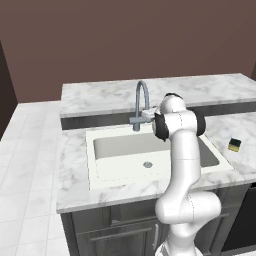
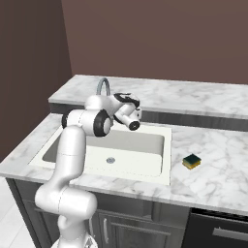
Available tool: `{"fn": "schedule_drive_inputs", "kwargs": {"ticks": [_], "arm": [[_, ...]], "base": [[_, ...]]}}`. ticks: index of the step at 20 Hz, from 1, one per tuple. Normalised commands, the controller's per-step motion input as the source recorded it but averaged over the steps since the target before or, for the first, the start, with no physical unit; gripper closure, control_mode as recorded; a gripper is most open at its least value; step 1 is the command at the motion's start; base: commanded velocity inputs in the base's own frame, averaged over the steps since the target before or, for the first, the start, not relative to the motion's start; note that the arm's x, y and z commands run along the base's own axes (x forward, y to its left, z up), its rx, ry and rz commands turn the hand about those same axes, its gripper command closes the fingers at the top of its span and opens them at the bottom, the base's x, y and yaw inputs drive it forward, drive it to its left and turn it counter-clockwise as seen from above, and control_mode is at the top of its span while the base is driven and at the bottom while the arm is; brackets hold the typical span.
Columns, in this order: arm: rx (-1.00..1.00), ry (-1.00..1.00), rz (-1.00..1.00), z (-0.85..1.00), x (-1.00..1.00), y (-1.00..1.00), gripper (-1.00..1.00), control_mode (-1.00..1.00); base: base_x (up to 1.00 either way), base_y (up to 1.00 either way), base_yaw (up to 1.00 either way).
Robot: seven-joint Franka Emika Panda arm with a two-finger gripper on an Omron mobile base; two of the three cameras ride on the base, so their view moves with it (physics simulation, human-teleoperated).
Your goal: Soak the sponge with water for a few seconds and then drop it inside the sink.
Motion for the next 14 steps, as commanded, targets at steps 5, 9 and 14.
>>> {"fn": "schedule_drive_inputs", "kwargs": {"ticks": [5, 9, 14], "arm": [[0.01, 0.05, 0.00, -0.30, 0.00, -0.06, -1.00, -1.00], [0.01, 0.14, 0.00, -0.32, 0.00, -0.13, -1.00, -1.00], [0.00, 0.15, 0.00, -0.39, 0.00, -0.08, -1.00, -1.00]], "base": [[0.00, 0.00, 0.00], [0.00, 0.00, 0.00], [0.00, 0.00, 0.00]]}}
